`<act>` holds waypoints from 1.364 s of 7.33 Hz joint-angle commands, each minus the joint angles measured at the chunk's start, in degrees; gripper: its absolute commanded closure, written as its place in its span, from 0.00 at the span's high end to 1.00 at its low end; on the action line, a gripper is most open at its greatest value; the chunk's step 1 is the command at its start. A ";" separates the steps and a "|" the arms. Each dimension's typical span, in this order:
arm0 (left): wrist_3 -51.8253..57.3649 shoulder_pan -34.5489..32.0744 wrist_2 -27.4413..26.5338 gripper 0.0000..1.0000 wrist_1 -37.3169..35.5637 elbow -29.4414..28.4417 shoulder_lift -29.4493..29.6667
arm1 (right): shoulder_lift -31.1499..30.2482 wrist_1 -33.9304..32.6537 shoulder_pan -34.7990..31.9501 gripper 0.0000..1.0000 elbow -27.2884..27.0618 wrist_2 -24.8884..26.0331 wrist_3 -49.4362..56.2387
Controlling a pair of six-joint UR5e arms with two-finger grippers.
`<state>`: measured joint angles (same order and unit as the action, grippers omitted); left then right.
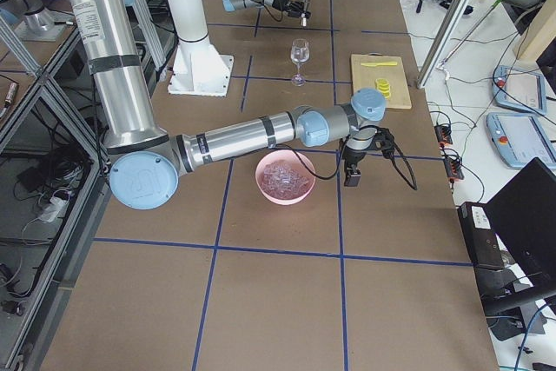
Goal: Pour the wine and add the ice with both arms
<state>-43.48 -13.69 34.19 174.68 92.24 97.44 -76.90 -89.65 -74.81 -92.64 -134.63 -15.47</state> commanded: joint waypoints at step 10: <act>22.81 -0.10 7.33 0.00 -35.58 16.46 11.27 | -0.71 0.00 0.01 1.00 -0.08 -0.02 -0.17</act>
<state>-22.41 -13.79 36.98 145.09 106.48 108.22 -77.24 -89.65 -74.85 -92.71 -134.65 -15.63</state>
